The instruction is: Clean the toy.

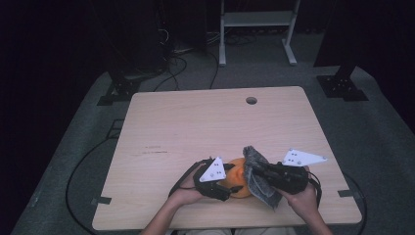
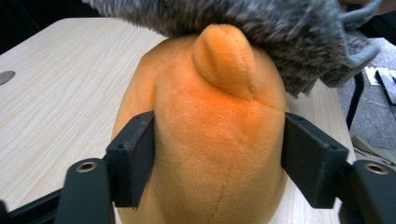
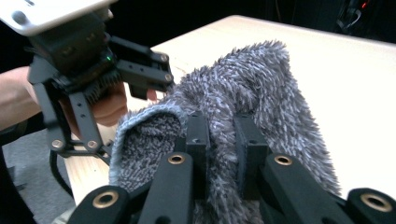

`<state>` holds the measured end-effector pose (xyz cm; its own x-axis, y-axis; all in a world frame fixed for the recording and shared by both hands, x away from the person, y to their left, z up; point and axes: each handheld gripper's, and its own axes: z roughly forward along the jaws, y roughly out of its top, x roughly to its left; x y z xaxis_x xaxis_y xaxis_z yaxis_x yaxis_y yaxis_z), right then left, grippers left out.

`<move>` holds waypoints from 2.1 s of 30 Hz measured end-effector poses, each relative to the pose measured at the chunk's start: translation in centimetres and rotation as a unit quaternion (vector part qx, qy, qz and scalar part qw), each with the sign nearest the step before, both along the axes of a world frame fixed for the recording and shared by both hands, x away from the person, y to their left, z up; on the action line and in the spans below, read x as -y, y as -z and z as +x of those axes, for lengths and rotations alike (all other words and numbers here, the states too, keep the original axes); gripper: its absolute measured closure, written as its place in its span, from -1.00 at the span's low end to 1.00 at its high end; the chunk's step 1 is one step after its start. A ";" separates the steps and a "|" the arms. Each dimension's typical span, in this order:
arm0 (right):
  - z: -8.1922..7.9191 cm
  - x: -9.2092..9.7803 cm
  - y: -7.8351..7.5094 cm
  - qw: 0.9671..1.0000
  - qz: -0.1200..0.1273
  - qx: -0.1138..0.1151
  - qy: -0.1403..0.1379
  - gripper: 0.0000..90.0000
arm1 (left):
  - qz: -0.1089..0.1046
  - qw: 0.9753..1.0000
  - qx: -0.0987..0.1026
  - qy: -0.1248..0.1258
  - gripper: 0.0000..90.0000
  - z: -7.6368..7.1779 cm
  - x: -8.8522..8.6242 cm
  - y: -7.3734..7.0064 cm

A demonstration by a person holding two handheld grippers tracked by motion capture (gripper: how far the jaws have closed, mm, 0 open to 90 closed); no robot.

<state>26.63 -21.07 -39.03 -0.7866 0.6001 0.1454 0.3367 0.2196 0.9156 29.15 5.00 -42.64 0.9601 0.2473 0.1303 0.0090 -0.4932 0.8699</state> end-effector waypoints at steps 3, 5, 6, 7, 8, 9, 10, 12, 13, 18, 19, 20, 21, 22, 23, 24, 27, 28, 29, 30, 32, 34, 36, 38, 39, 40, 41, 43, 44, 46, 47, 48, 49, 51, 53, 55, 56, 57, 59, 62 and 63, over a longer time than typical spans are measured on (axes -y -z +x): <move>-0.9 -0.8 -1.1 0.999 0.005 0.018 -0.029 0.73 | 0.010 1.000 0.010 0.011 -0.28 -0.4 0.4 0.1; -1.0 -1.6 -1.0 0.999 -0.018 0.024 -0.038 0.72 | 0.021 1.000 0.018 0.014 -0.25 -0.6 0.6 0.1; -0.9 -1.7 -0.8 0.999 -0.027 0.024 -0.036 0.73 | 0.022 0.999 0.019 0.015 -0.24 -0.7 0.6 0.1; -0.6 -1.5 -0.6 0.999 -0.023 0.016 -0.033 0.73 | 0.023 0.999 0.019 0.016 -0.22 -0.7 0.6 0.1; -0.3 -1.1 -0.4 0.999 -0.020 0.012 -0.024 0.73 | 0.022 0.999 0.017 0.018 -0.21 -0.7 0.6 0.2; 0.0 -0.7 -0.3 1.000 -0.023 0.008 -0.009 0.73 | 0.021 0.999 0.017 0.020 -0.20 -0.7 0.6 0.2; 0.2 -0.3 -0.1 1.000 -0.025 0.002 0.003 0.73 | 0.021 0.999 0.017 0.021 -0.20 -0.7 0.6 0.2; 0.6 0.5 0.5 1.000 -0.022 -0.010 0.014 0.73 | 0.018 0.999 0.014 0.023 -0.22 -0.7 0.6 0.1; 0.8 0.7 0.7 1.000 -0.019 -0.014 0.015 0.73 | 0.014 1.000 0.007 0.021 -0.30 -0.6 0.7 0.0; 0.4 0.1 0.2 1.000 -0.012 -0.017 -0.010 0.72 | 0.020 1.000 0.008 0.010 -0.54 -0.6 1.1 -0.3; 0.1 -0.2 0.1 1.000 -0.019 -0.011 -0.016 0.72 | 0.021 1.000 0.010 0.014 -0.48 -0.7 1.0 -0.2; 0.0 -0.4 0.0 0.999 -0.025 -0.005 -0.020 0.72 | 0.021 1.000 0.009 0.018 -0.42 -0.7 1.0 -0.2; -0.1 -0.5 0.0 0.999 -0.029 -0.002 -0.022 0.72 | 0.022 1.000 0.008 0.020 -0.37 -0.8 0.9 -0.1; -0.1 -0.5 0.0 0.999 -0.030 -0.002 -0.023 0.72 | 0.022 1.000 0.009 0.020 -0.34 -0.8 0.9 -0.1; 0.2 -0.3 0.0 0.999 -0.026 -0.006 -0.021 0.72 | 0.022 1.000 0.008 0.021 -0.31 -0.8 0.9 -0.1; 0.4 0.1 0.2 1.000 -0.022 -0.009 -0.017 0.72 | 0.022 1.000 0.008 0.021 -0.29 -0.9 0.9 -0.1; 1.4 1.3 1.0 1.000 -0.010 -0.029 0.004 0.72 | 0.027 0.999 0.013 0.027 -0.28 -1.0 0.9 0.0; 1.7 1.7 1.3 0.999 -0.012 -0.032 0.013 0.72 | 0.027 0.999 0.015 0.028 -0.27 -1.0 0.9 0.0; 2.0 2.2 1.6 0.999 -0.014 -0.038 0.024 0.72 | 0.026 0.999 0.016 0.028 -0.28 -1.0 0.9 0.0; 2.3 2.6 1.9 0.998 -0.013 -0.045 0.034 0.72 | 0.026 0.999 0.016 0.030 -0.28 -1.0 0.9 0.1; 2.8 3.3 2.3 0.997 -0.015 -0.059 0.047 0.72 | 0.024 0.999 0.013 0.032 -0.28 -1.0 0.8 0.1; 2.8 3.6 2.3 0.997 -0.014 -0.063 0.049 0.72 | 0.029 0.999 0.012 0.035 -0.29 -1.0 0.9 0.0; 2.2 3.1 1.6 0.998 -0.007 -0.052 0.039 0.72 | 0.031 0.999 0.016 0.039 -0.31 -1.1 1.1 0.0; 1.5 2.1 0.7 0.999 0.011 -0.038 0.011 0.72 | 0.034 0.998 0.019 0.043 -0.33 -1.2 1.3 0.1; 1.2 1.5 0.4 1.000 0.006 -0.029 -0.001 0.72 | 0.035 0.998 0.021 0.044 -0.34 -1.3 1.3 0.1; 0.9 0.8 0.1 1.000 -0.004 -0.022 -0.010 0.72 | 0.038 0.998 0.023 0.044 -0.34 -1.3 1.2 0.1; 0.8 0.3 0.1 1.000 -0.016 -0.016 -0.012 0.72 | 0.039 0.998 0.022 0.045 -0.34 -1.3 1.1 0.1; 0.9 0.2 0.4 0.999 -0.025 -0.018 -0.008 0.72 | 0.038 0.998 0.022 0.043 -0.34 -1.3 0.9 0.1; 1.2 0.5 0.7 0.999 -0.021 -0.025 -0.003 0.72 | 0.037 0.998 0.021 0.042 -0.33 -1.3 0.8 0.1; 2.0 1.7 1.5 0.999 -0.024 -0.039 0.019 0.72 | 0.036 0.998 0.020 0.043 -0.33 -1.1 0.7 0.1; 2.4 2.4 2.0 0.998 -0.015 -0.054 0.028 0.72 | 0.036 0.998 0.019 0.043 -0.33 -1.1 0.6 0.1; 2.7 3.0 2.4 0.997 -0.006 -0.067 0.036 0.72 | 0.035 0.998 0.017 0.043 -0.33 -1.0 0.4 0.1; 3.0 3.5 2.7 0.996 -0.009 -0.076 0.047 0.72 | 0.035 0.998 0.016 0.043 -0.33 -0.9 0.3 0.1; 3.3 4.0 3.0 0.995 -0.023 -0.078 0.066 0.72 | 0.032 0.999 0.010 0.039 -0.33 -0.7 0.0 0.1; 3.3 4.4 2.9 0.994 -0.009 -0.079 0.070 0.72 | 0.030 0.999 0.006 0.038 -0.33 -0.5 -0.4 0.1; 3.0 4.3 2.4 0.996 0.013 -0.074 0.056 0.72 | 0.027 0.999 0.002 0.034 -0.33 -0.3 -0.6 0.1; 2.8 4.0 2.2 0.996 0.015 -0.070 0.046 0.72 | 0.025 0.999 0.000 0.033 -0.33 -0.2 -0.7 0.1; 2.7 3.7 2.2 0.997 0.008 -0.069 0.043 0.72 | 0.026 0.999 -0.001 0.032 -0.33 -0.1 -0.7 0.1; 2.8 3.2 2.6 0.997 -0.014 -0.069 0.043 0.72 | 0.024 0.999 -0.004 0.027 -0.33 0.0 -0.9 0.1; 3.6 3.7 3.4 0.994 -0.015 -0.091 0.058 0.72 | 0.023 0.999 -0.006 0.023 -0.34 0.1 -1.1 0.1; 3.7 3.8 3.6 0.993 -0.024 -0.095 0.066 0.72 | 0.024 0.999 -0.007 0.023 -0.34 0.2 -1.2 0.1</move>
<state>30.35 -24.90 -42.63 -0.6622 0.7054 0.2527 0.5309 0.2037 0.8226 29.32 6.16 -42.77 0.9722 0.1966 0.1269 -0.0025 -0.5337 0.8457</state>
